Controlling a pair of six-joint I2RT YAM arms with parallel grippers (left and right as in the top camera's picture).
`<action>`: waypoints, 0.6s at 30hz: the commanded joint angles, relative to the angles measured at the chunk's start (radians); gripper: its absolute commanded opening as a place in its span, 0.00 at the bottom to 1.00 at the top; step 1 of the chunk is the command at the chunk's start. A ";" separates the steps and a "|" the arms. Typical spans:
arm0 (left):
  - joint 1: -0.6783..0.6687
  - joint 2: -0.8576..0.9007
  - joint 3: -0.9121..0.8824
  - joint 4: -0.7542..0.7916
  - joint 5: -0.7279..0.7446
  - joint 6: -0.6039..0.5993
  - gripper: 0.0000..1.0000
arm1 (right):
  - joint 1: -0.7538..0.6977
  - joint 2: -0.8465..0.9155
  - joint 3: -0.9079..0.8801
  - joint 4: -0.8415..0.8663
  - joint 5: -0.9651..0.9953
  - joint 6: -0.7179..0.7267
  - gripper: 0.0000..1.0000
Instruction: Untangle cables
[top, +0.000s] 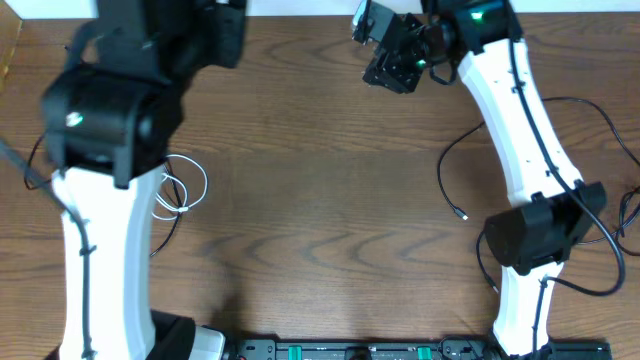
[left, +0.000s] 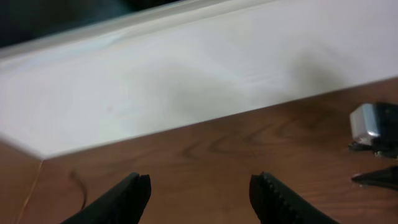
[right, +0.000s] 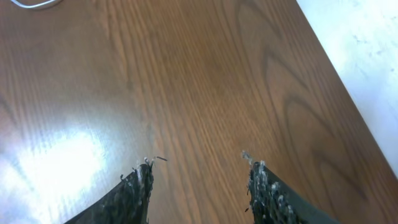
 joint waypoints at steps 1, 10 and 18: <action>0.134 -0.031 0.007 -0.077 0.000 -0.104 0.57 | -0.007 -0.037 0.011 0.013 -0.018 0.025 0.49; 0.460 0.043 -0.176 -0.238 0.213 -0.199 0.55 | -0.008 -0.062 0.016 0.019 0.046 0.022 0.52; 0.519 0.031 -0.480 -0.074 0.086 -0.188 0.57 | -0.010 -0.069 0.017 0.020 0.046 0.022 0.52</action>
